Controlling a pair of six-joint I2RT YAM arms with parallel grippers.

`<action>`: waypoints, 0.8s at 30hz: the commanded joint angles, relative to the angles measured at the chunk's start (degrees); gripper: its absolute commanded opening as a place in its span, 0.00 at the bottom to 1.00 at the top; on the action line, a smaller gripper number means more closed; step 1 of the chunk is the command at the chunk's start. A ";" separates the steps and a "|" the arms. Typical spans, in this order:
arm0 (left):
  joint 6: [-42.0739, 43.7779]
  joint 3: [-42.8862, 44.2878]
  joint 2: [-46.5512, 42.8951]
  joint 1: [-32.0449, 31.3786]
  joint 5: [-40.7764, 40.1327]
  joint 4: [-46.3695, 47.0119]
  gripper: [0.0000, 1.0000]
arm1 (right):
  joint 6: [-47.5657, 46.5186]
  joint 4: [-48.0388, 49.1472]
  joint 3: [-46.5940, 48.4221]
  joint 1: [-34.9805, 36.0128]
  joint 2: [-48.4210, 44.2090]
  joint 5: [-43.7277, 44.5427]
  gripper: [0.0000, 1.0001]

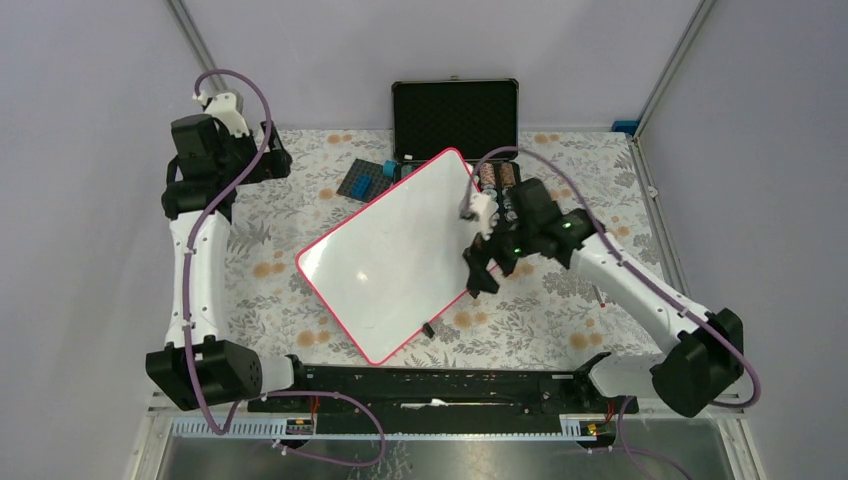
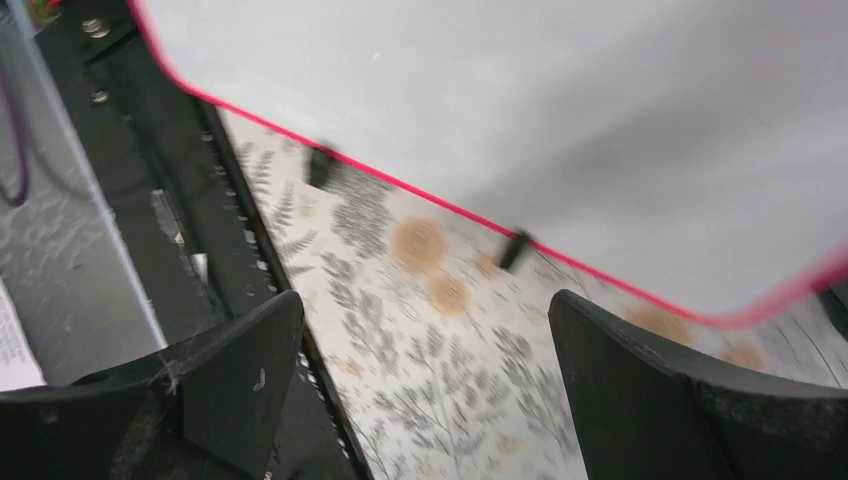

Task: Write a sentence on the whiteboard
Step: Move the whiteboard stand to the center of the board, then pick up the whiteboard marker from the corner of the board.

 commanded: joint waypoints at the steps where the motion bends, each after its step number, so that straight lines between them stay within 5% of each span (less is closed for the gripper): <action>1: 8.22 6.16 1.38 0.12 5.35 -1.59 0.99 | -6.54 -11.32 1.09 -13.15 -4.98 -3.21 1.00; 12: 11.05 1.41 -0.24 -10.40 1.03 -0.95 0.99 | -21.71 -19.05 3.00 -56.03 8.25 1.29 0.90; 24: 11.43 -6.65 -2.84 -15.13 1.11 3.47 0.99 | -17.99 -3.11 -5.85 -57.33 15.18 13.74 0.69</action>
